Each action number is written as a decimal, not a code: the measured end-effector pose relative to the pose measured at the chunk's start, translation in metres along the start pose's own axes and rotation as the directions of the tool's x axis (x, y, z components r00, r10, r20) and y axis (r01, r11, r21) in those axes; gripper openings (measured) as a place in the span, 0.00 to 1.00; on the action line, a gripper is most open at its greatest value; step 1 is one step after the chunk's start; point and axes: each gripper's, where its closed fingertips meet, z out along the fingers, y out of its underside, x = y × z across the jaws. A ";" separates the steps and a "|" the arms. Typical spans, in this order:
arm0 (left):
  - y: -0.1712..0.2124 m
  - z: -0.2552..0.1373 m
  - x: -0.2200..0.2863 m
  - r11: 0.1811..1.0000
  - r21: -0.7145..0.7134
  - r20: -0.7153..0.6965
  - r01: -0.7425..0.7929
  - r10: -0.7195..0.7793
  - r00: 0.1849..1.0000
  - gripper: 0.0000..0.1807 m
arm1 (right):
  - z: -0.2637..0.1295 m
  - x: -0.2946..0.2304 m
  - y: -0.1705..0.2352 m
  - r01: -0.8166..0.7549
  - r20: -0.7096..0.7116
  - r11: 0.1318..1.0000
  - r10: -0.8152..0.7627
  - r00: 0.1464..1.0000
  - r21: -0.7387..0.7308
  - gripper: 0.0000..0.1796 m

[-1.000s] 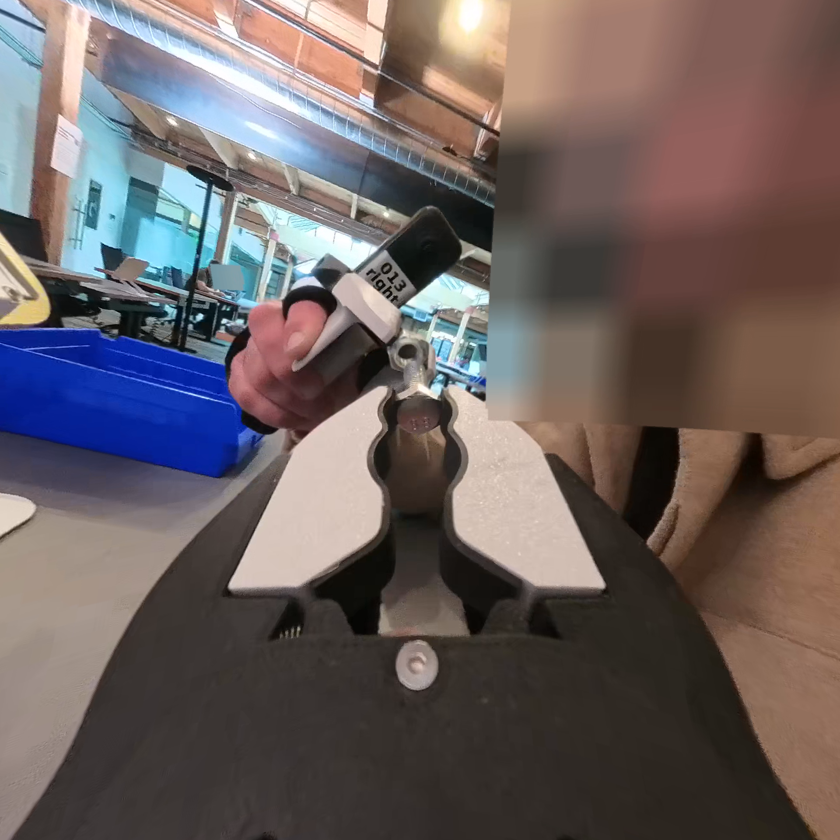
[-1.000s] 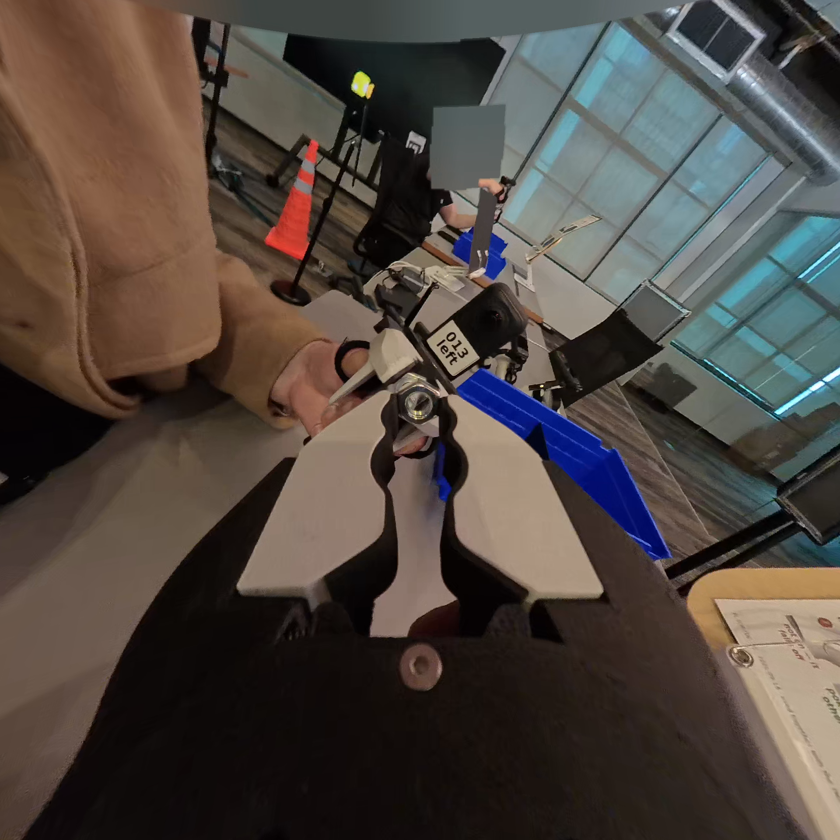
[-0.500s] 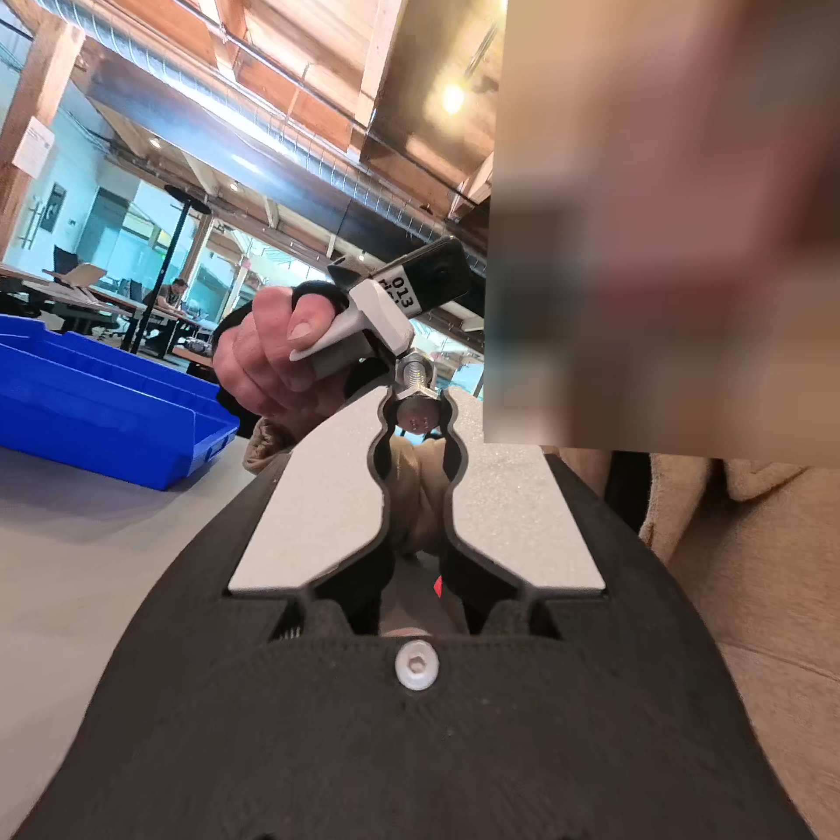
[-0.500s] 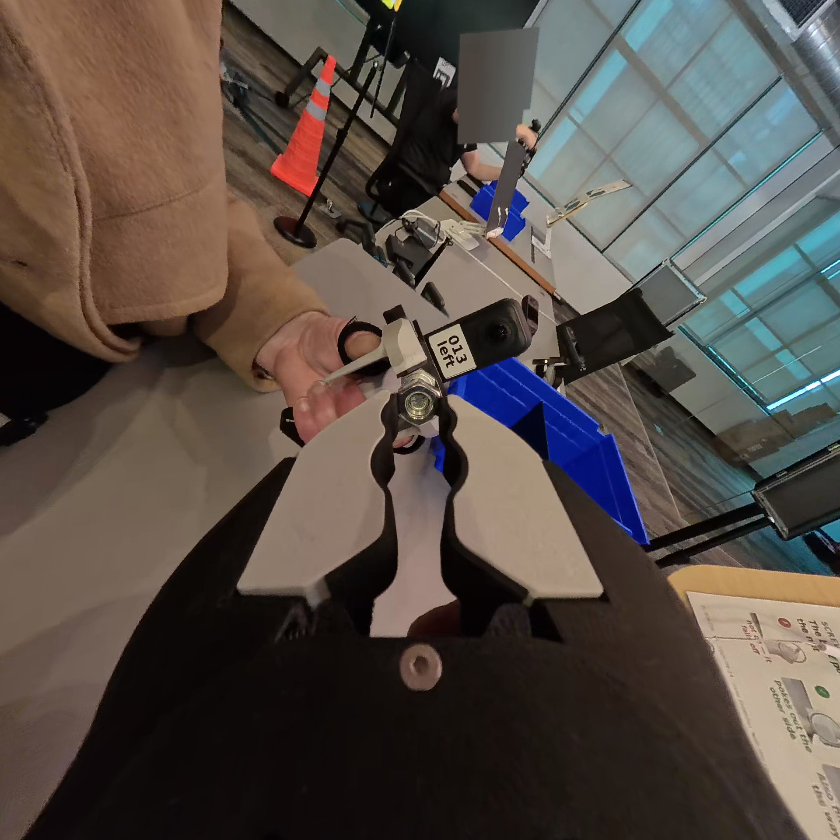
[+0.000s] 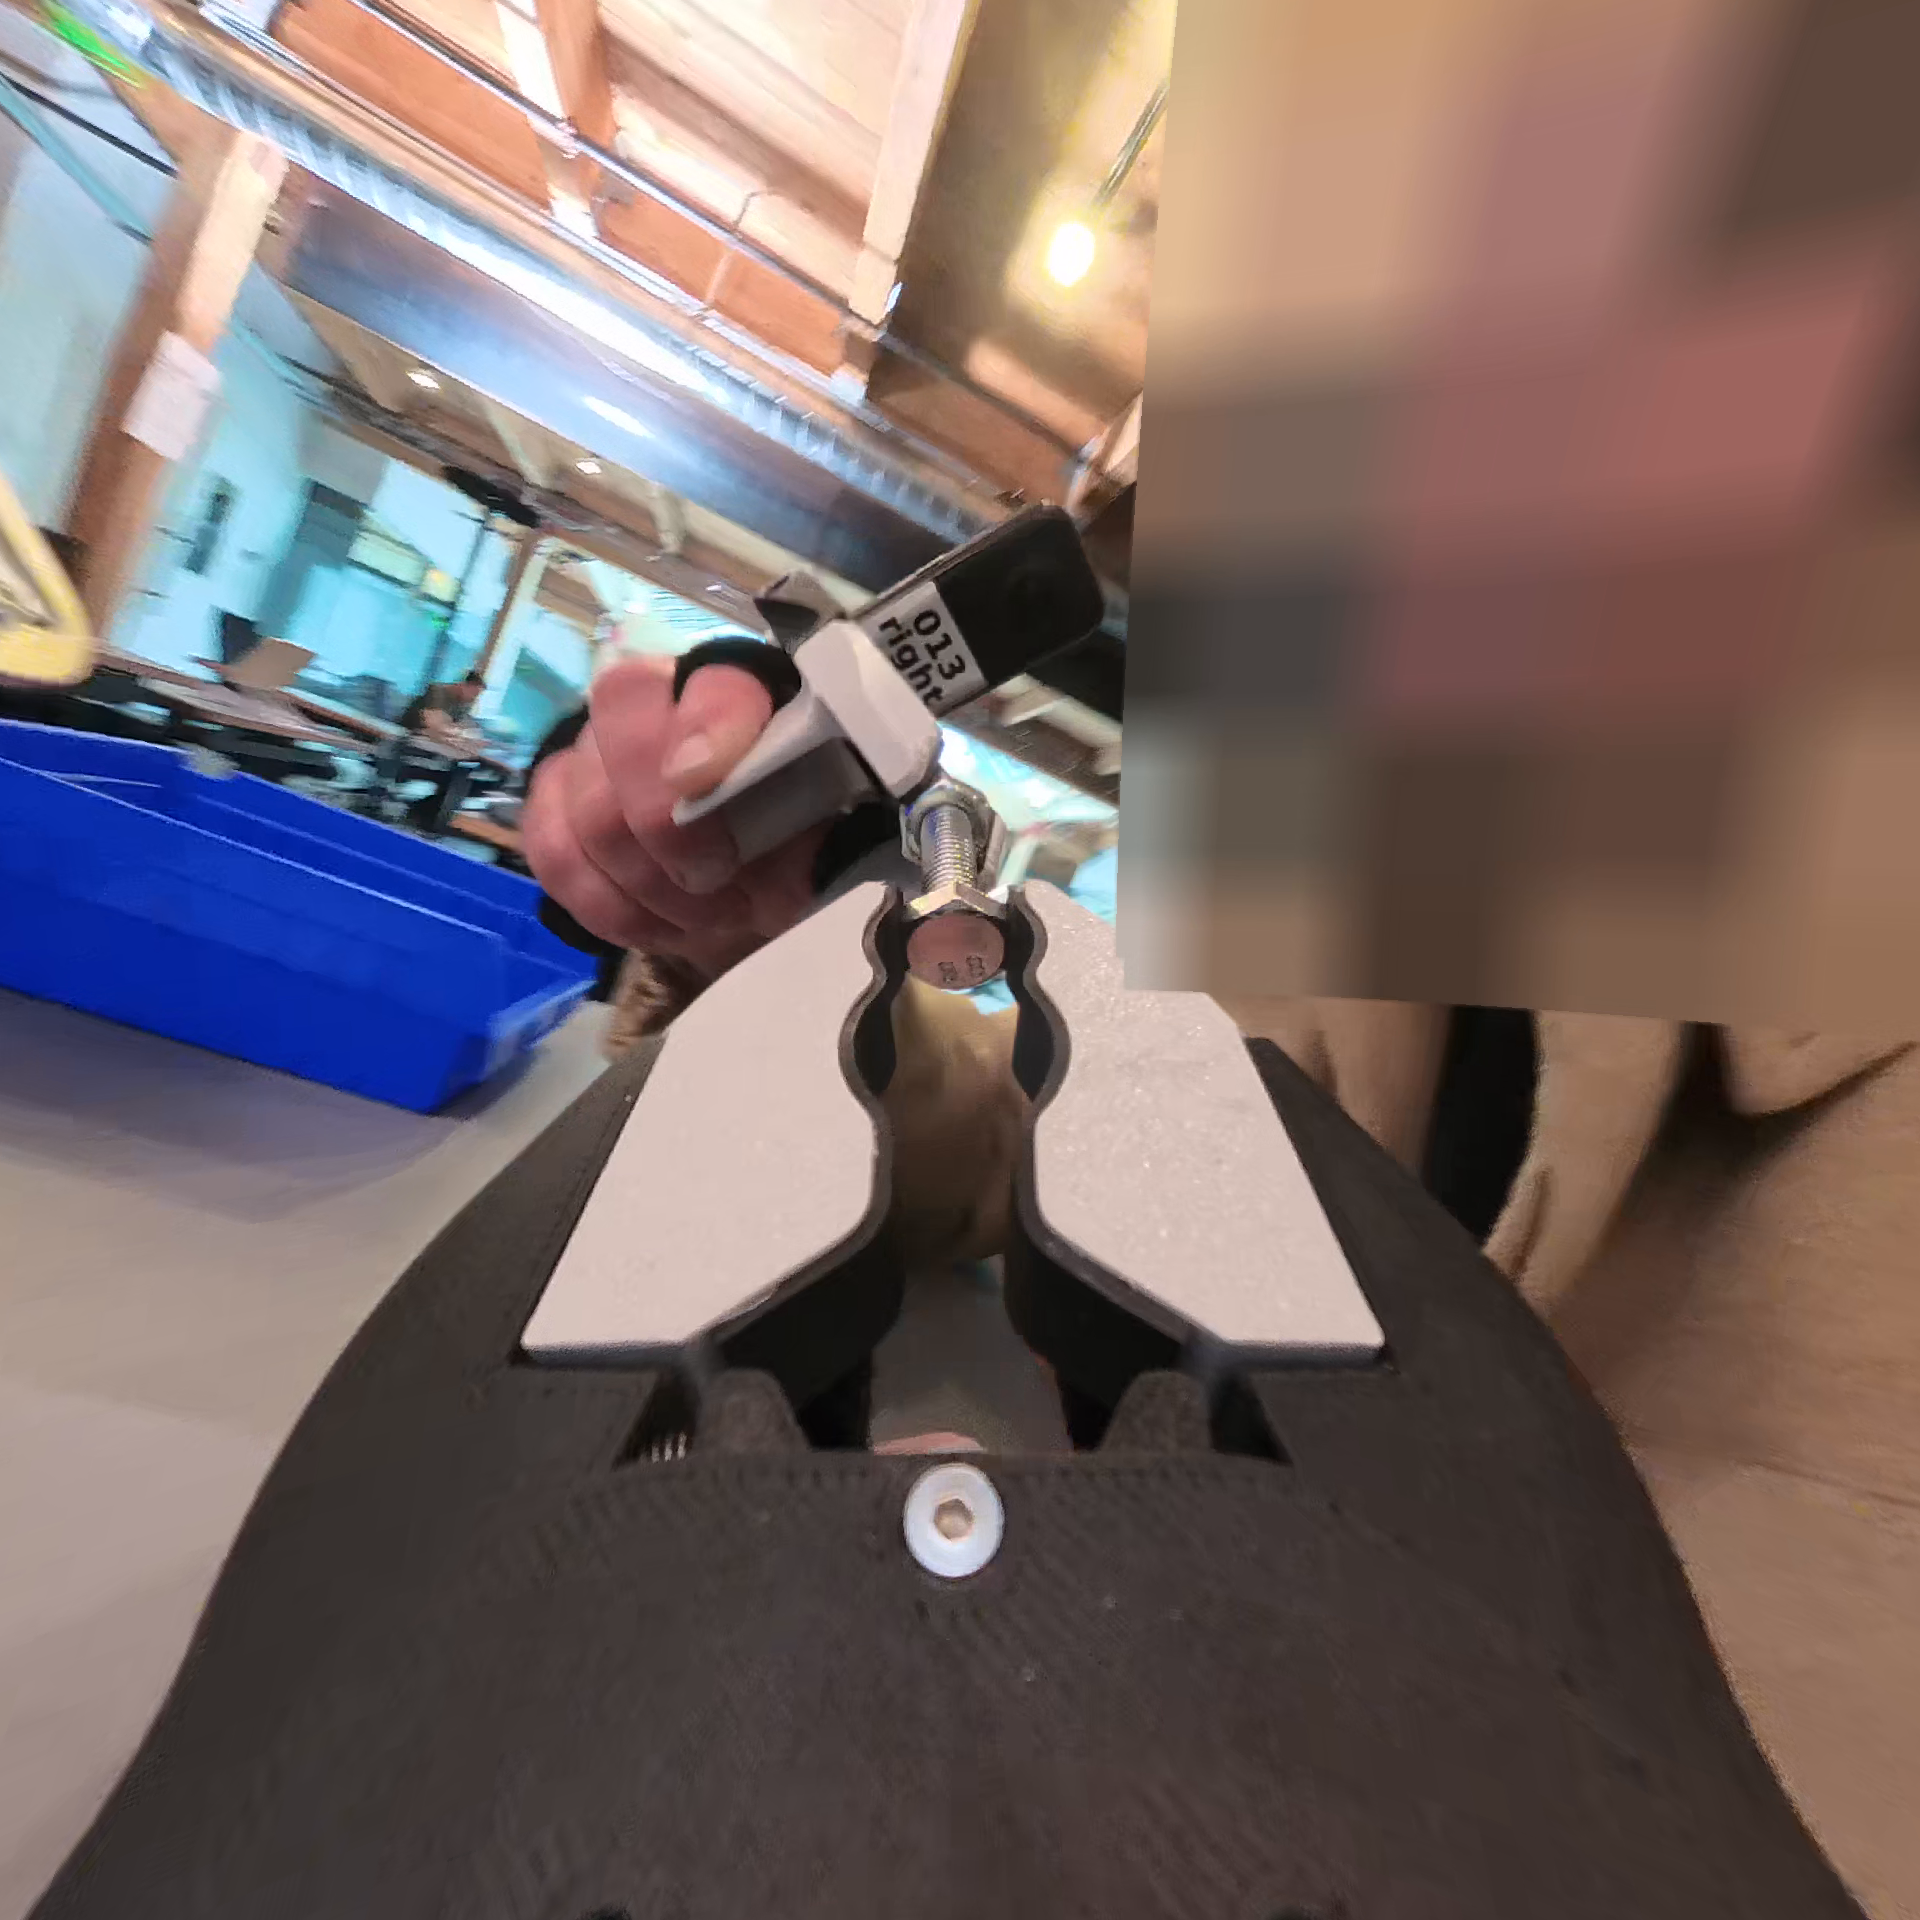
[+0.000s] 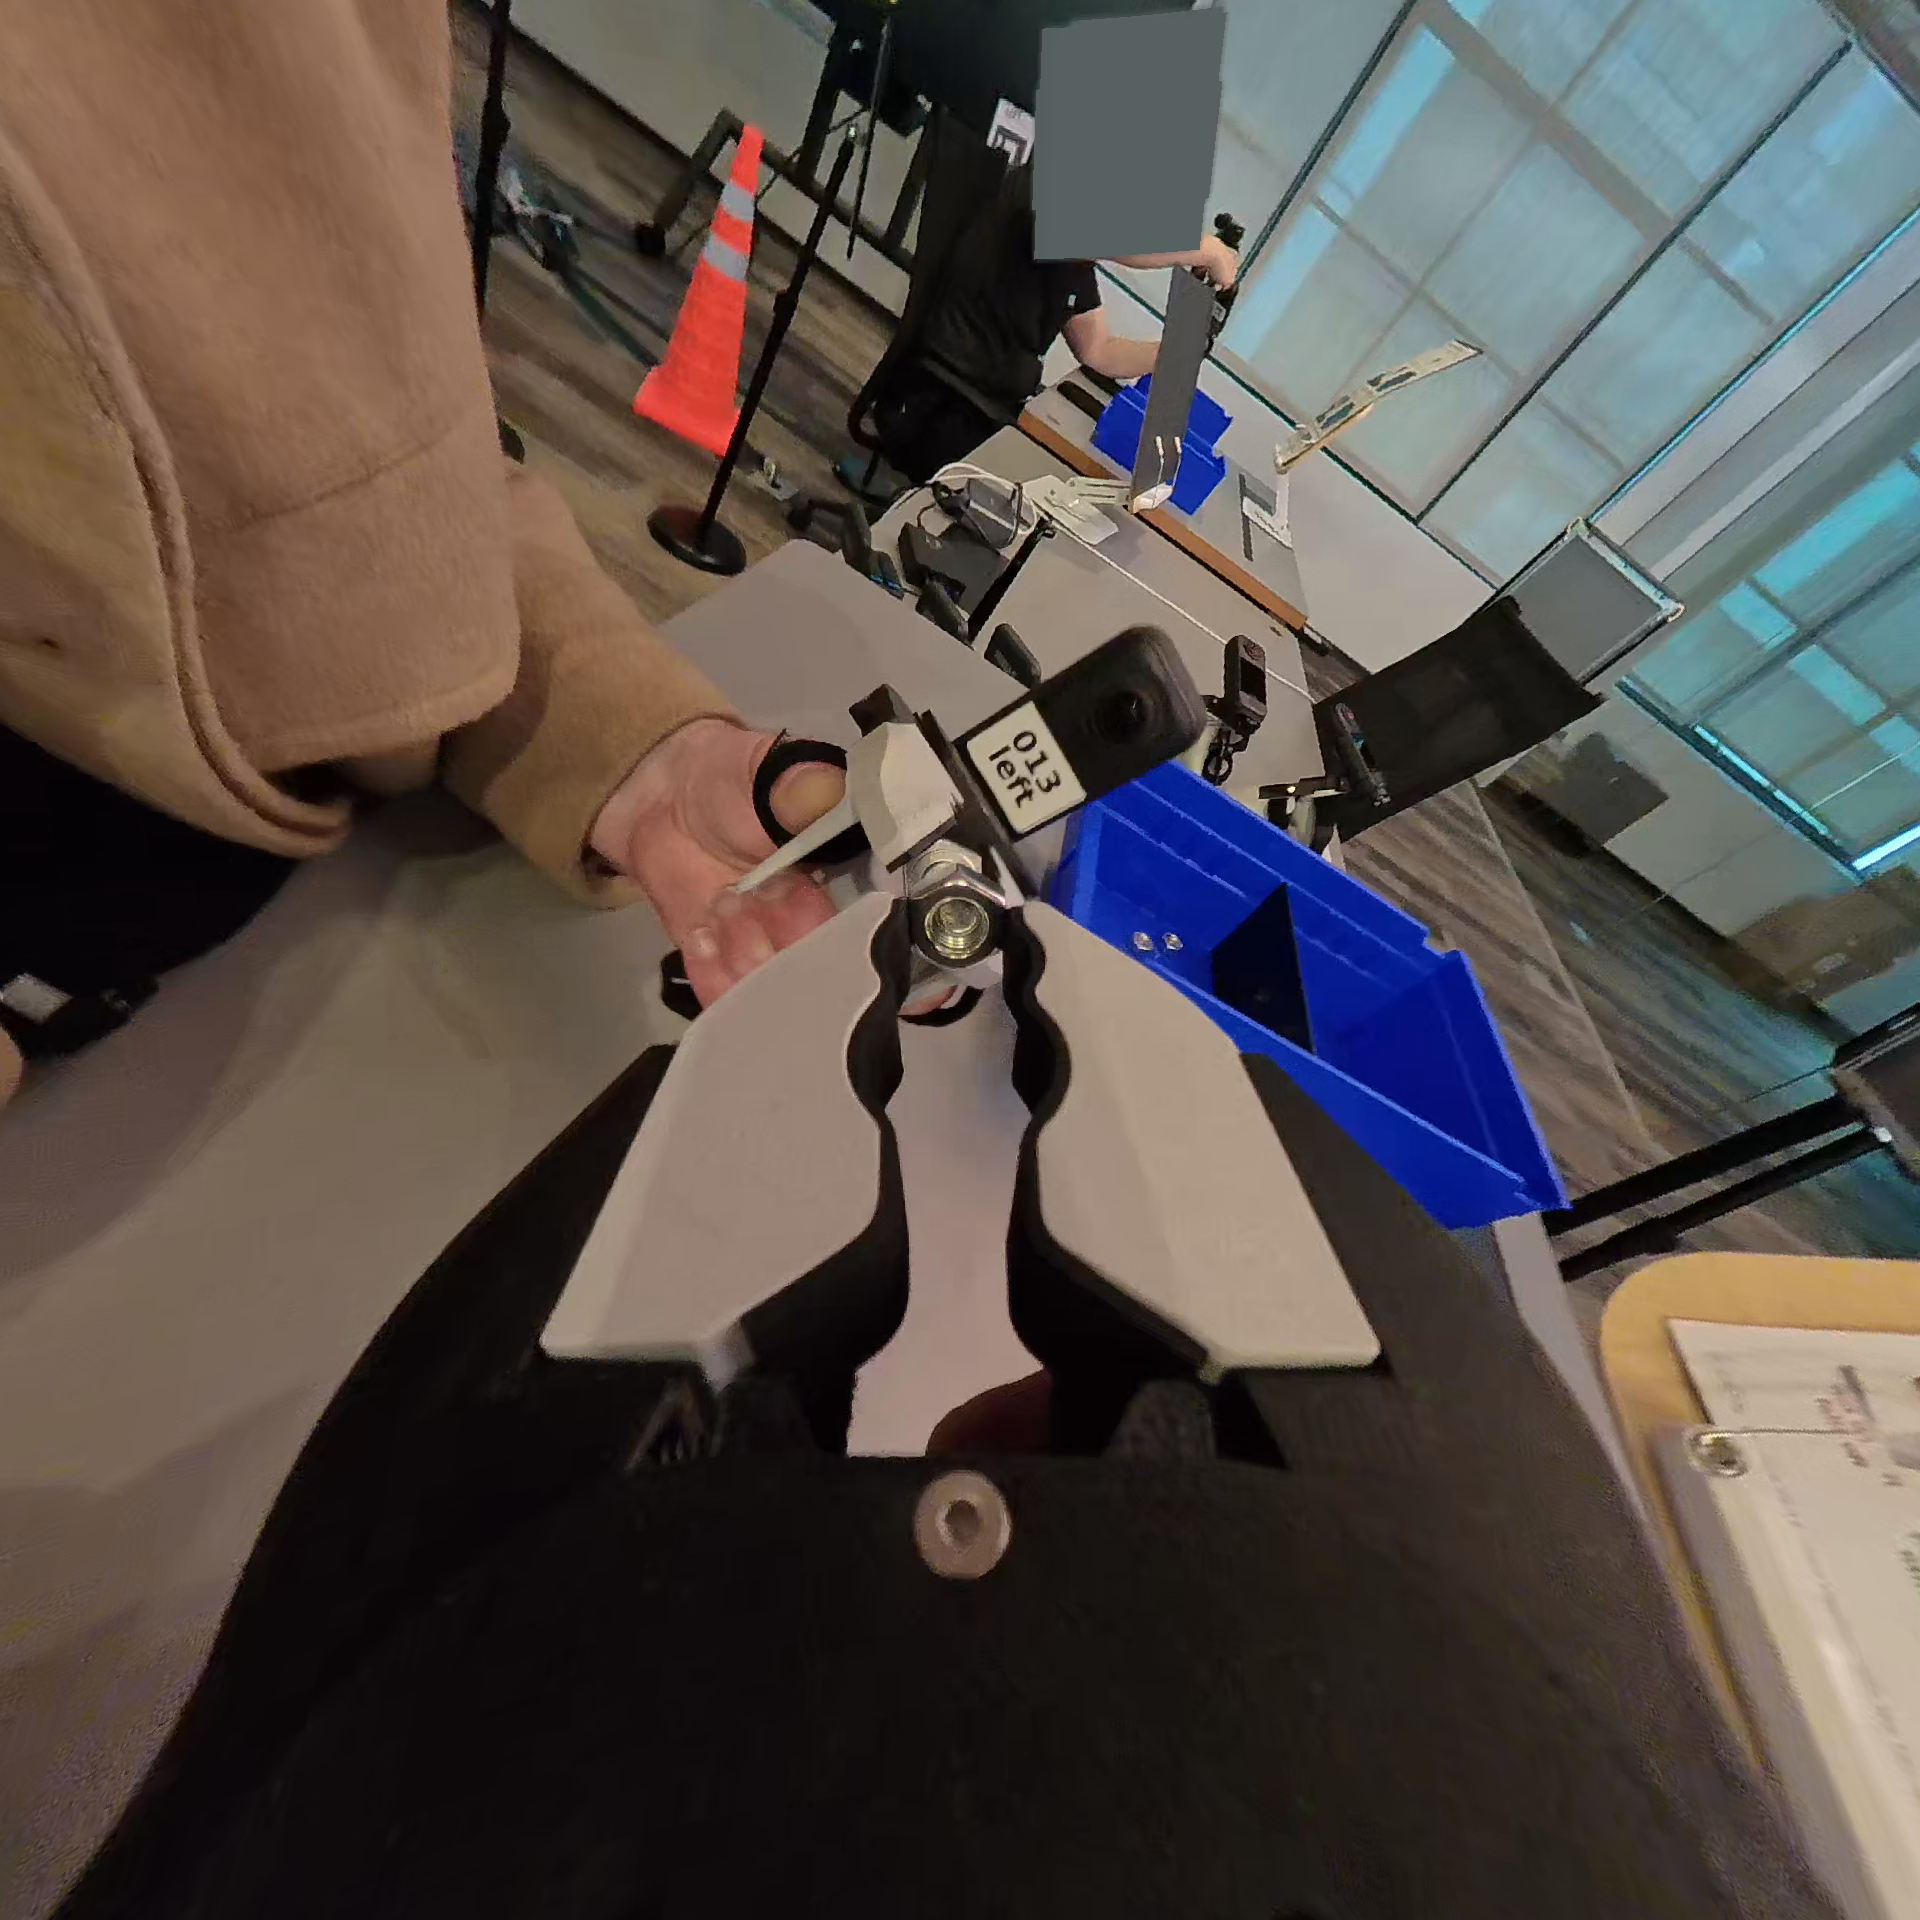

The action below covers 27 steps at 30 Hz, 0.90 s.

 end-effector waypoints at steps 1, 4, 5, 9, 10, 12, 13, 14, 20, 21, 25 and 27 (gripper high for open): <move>0.000 -0.001 -0.001 0.999 -0.019 0.020 -0.032 0.032 0.999 0.10 | 0.000 0.000 0.001 -0.025 0.000 1.000 0.025 1.000 0.007 0.10; 0.000 -0.002 -0.001 0.991 -0.059 0.065 -0.117 0.121 0.991 0.10 | 0.001 0.000 0.001 -0.097 -0.006 0.995 0.098 0.995 0.036 0.10; 0.000 -0.001 0.000 0.988 -0.073 0.067 -0.134 0.139 0.988 0.10 | 0.001 0.000 0.001 -0.121 -0.003 0.992 0.121 0.993 0.047 0.10; 0.003 -0.004 -0.003 0.949 -0.186 0.128 -0.253 0.279 0.952 0.10 | 0.002 -0.002 0.005 -0.171 0.009 0.984 0.171 0.985 0.043 0.10; 0.003 -0.004 -0.004 0.936 -0.214 0.141 -0.281 0.314 0.939 0.10 | 0.002 -0.002 0.006 -0.182 0.008 0.982 0.181 0.983 0.045 0.10; 0.002 -0.005 -0.002 0.921 -0.235 0.140 -0.311 0.349 0.927 0.10 | 0.003 -0.002 0.004 -0.221 0.018 0.972 0.221 0.975 0.075 0.10; 0.001 -0.005 -0.001 0.916 -0.235 0.141 -0.324 0.362 0.921 0.10 | 0.003 -0.002 0.004 -0.238 0.023 0.967 0.237 0.971 0.088 0.10; 0.002 -0.005 -0.001 0.909 -0.247 0.143 -0.337 0.378 0.915 0.10 | 0.003 -0.002 0.004 -0.261 0.031 0.961 0.260 0.965 0.095 0.10; -0.001 -0.007 -0.002 0.837 -0.318 0.170 -0.444 0.511 0.842 0.10 | 0.005 -0.001 0.004 -0.418 0.079 0.888 0.411 0.908 0.189 0.10; -0.001 -0.007 -0.002 0.825 -0.330 0.171 -0.459 0.531 0.830 0.10 | 0.005 -0.001 0.004 -0.447 0.088 0.869 0.438 0.895 0.212 0.10; -0.002 -0.007 -0.002 0.765 -0.377 0.176 -0.521 0.612 0.771 0.10 | 0.005 0.000 0.004 -0.553 0.138 0.785 0.537 0.832 0.279 0.10; 0.000 -0.007 -0.002 0.733 -0.413 0.168 -0.540 0.644 0.746 0.10 | 0.005 -0.001 0.005 -0.586 0.159 0.759 0.565 0.809 0.284 0.10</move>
